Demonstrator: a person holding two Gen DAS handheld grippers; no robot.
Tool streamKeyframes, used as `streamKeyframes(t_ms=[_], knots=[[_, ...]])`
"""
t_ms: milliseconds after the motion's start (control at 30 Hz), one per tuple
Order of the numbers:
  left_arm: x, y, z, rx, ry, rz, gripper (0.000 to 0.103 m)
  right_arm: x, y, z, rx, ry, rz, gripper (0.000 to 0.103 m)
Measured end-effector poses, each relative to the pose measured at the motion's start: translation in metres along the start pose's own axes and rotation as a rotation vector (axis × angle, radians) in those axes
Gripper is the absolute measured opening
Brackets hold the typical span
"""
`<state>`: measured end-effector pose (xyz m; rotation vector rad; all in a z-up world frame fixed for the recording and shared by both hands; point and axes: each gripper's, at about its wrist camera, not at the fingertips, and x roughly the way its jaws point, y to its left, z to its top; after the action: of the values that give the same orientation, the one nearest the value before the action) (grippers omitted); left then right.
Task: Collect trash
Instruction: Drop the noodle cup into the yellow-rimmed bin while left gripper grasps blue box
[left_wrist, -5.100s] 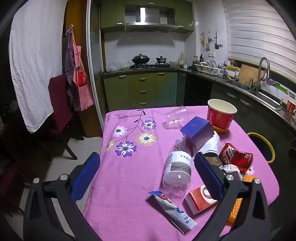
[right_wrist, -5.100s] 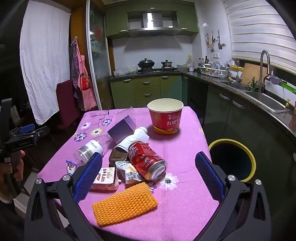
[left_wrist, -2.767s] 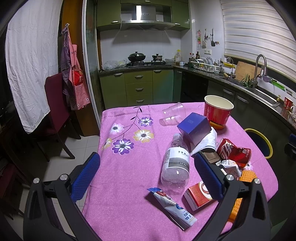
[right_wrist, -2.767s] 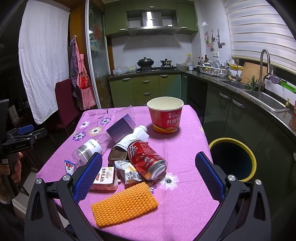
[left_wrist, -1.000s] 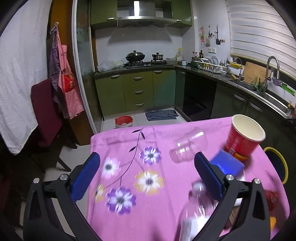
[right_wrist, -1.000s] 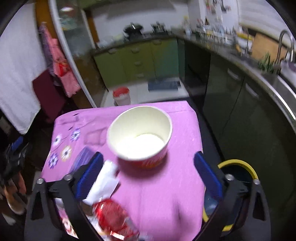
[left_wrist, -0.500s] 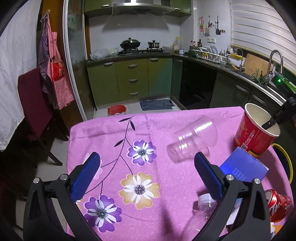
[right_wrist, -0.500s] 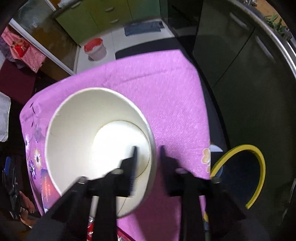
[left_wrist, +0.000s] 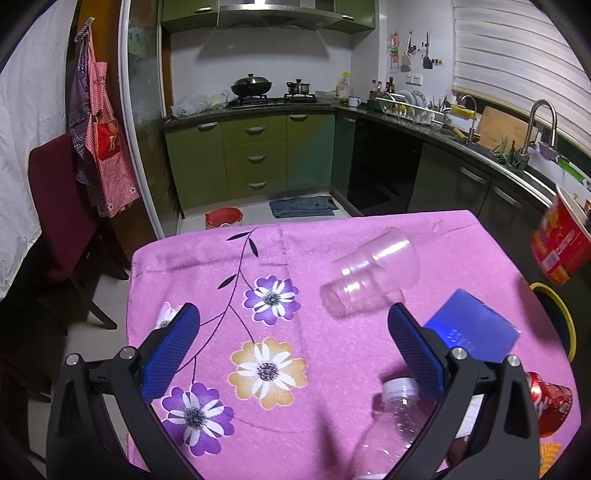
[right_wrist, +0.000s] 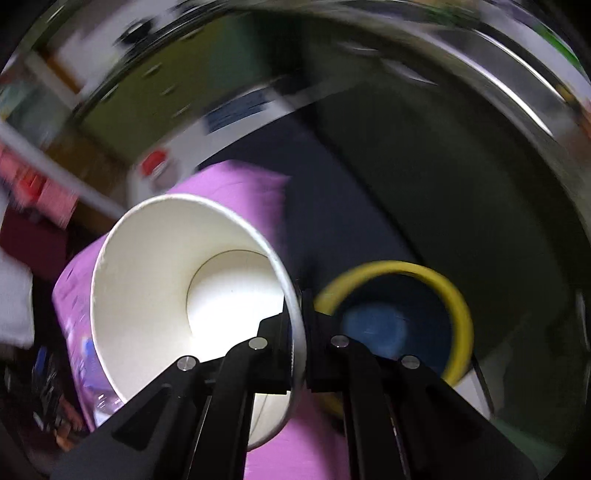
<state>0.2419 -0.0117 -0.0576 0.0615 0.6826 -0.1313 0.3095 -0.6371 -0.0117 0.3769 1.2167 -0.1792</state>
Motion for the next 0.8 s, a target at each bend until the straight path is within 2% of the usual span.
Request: streamKeyframes(t_ms=[67,133,233,367,533,633,733,800], knots=[[-0.008,-0.006,0.002,0.015,-0.01,0.008,0.097,0.008,-0.043,-0.004,0.072,0.007,-0.037,0.005],[-0.014,-0.011,0.002,0.023,-0.014,0.013,0.097,0.034,-0.084,-0.012,0.137,0.04,-0.067,0.006],[-0.022,-0.017,0.002,0.022,-0.004,0.0,0.097,0.079,-0.112,-0.019,0.176,0.087,-0.076,0.006],[-0.027,-0.027,0.0,0.048,0.015,-0.003,0.097,0.138,-0.124,-0.021,0.195,0.149,-0.063,0.007],[-0.034,-0.043,-0.004,0.125,0.021,-0.051,0.097,0.182,-0.121,-0.017,0.178,0.196,-0.079,0.019],[-0.034,-0.051,-0.005,0.182,0.027,-0.112,0.097,0.193,-0.116,-0.019,0.161,0.193,-0.099,0.02],[-0.034,-0.061,-0.007,0.247,0.028,-0.159,0.097,0.191,-0.11,-0.015,0.147,0.176,-0.109,0.029],[-0.035,-0.069,-0.009,0.287,0.03,-0.204,0.097,0.187,-0.124,-0.031,0.135,0.159,-0.115,0.03]])
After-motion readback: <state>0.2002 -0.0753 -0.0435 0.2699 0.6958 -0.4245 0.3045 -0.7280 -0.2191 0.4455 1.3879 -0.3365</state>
